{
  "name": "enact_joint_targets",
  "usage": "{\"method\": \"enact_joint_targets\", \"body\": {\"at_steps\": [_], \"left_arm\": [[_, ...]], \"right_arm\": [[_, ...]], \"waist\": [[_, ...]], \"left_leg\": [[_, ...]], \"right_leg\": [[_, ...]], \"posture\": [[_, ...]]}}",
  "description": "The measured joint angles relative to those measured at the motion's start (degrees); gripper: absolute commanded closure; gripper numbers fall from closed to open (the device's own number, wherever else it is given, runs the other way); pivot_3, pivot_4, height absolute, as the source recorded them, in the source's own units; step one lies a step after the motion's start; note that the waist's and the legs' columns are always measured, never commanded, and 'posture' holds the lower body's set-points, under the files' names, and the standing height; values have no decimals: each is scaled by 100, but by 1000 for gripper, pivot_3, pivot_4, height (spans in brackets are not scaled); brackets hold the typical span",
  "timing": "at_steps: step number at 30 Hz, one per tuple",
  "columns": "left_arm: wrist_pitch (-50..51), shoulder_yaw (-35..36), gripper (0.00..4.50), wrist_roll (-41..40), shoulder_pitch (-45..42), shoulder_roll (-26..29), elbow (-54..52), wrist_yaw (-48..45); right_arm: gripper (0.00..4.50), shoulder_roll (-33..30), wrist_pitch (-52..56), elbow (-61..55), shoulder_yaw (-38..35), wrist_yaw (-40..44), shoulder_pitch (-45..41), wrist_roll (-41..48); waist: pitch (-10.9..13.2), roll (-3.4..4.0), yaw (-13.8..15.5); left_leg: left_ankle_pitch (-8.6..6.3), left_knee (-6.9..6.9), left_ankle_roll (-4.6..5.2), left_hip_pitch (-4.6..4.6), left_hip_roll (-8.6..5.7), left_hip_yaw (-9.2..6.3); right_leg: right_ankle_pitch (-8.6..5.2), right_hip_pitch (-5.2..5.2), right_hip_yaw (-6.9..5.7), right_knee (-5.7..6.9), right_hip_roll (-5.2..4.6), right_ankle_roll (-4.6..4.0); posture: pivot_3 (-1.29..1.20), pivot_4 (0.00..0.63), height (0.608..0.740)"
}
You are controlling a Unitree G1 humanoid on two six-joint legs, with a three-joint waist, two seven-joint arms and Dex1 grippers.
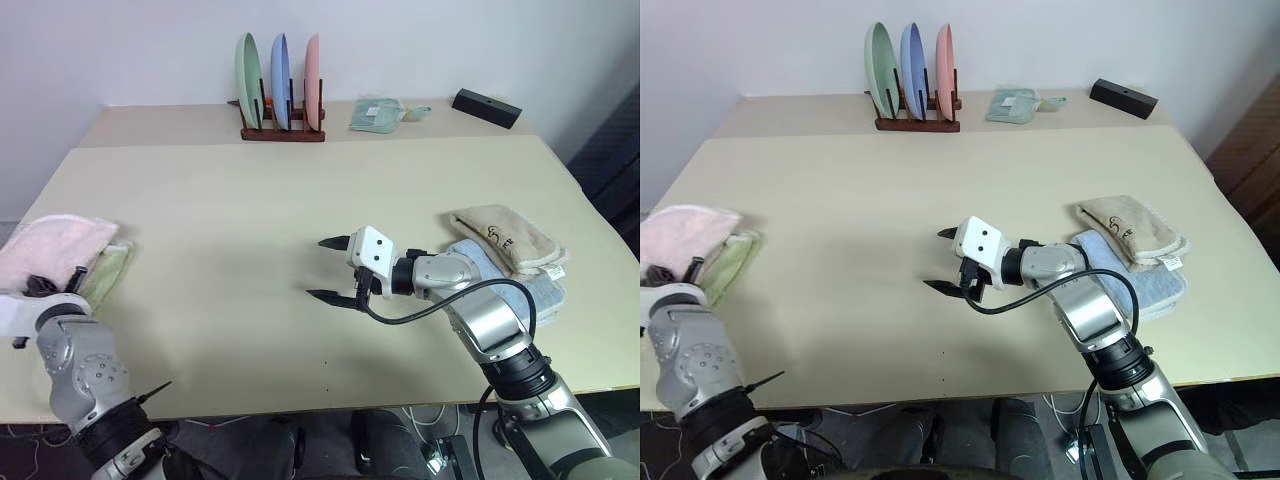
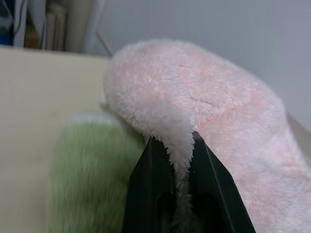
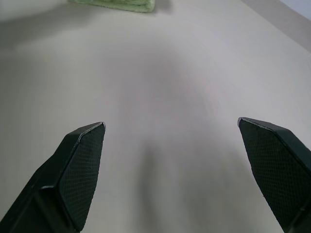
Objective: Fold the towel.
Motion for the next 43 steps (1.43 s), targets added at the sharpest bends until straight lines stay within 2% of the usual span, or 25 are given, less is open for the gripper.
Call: {"method": "enact_joint_targets", "body": {"at_steps": [4,5,13,17,19,21,25,28,31,36,43], "left_arm": [[-12,-49,1337,-161,155,-64,-213,-12],[-11,-47,935,-188,207,-59,-263,0],[113,263,935,-347,1277,255,-1204,164],[325,62,935,19,1508,1228,-1739,-196],[460,-437,935,194,1492,1657,-1921,-672],[747,-1345,935,277,1384,2158,-1957,-1443],[1261,-2812,935,268,1045,2509,-1948,-2620],[1342,-3159,935,406,1059,2553,-1777,-3074],[1336,-3277,935,651,1151,2711,-1479,-3459],[1332,-3338,935,796,1251,2745,-1258,-3992],[1307,-3410,935,970,1248,2588,-1221,-4246]], "right_arm": [[0,4,-30,22,0,15,0,-10],[0,3,-39,41,-2,18,0,-12],[0,-15,-179,374,-19,116,-68,-15],[0,-11,-257,726,-143,130,-270,-2],[0,-17,-288,913,-278,119,-305,6],[0,-46,-319,1204,-488,34,-369,11],[0,-89,-424,1612,-1038,-182,-433,104],[0,-177,-335,1700,-1522,-331,-333,301],[0,-217,-143,1603,-1937,-471,9,528],[0,-414,32,1042,-2042,-419,758,698],[0,-441,80,817,-2064,-525,918,722]], "waist": [[0,0,-29],[0,0,-37],[5,-8,-27],[7,-14,-4],[7,-11,3],[10,-6,20],[15,1,-80],[22,13,-196],[24,16,-181],[28,22,-149],[29,23,-157]], "left_leg": [[0,-3,0,1,2,-1],[0,-4,-1,1,2,0],[-4,-5,-6,2,9,1],[-3,-3,-6,3,4,-8],[-4,-4,-4,5,1,-7],[-4,-3,-4,4,-1,-7],[-7,-13,0,2,6,3],[-12,-32,-6,1,20,22],[-19,-31,-15,1,38,24],[-25,-17,-6,-3,36,25],[-26,-16,-6,2,37,26]], "right_leg": [[0,-1,0,0,2,0],[0,-3,1,0,3,0],[-1,-2,4,0,11,-2],[-1,6,-5,0,9,-3],[-2,8,-7,-1,4,-3],[-1,10,-9,-1,4,-3],[-2,-7,0,-2,8,-3],[-3,-29,4,-1,12,-7],[-9,-31,9,1,27,-18],[-8,-24,8,1,23,-17],[-8,-20,7,1,24,-17]], "posture": [[0,150,737],[0,150,737],[0,150,737],[0,150,737],[0,150,737],[0,150,737],[0,150,737],[0,150,737],[0,150,737],[0,150,737],[0,150,737]]}}
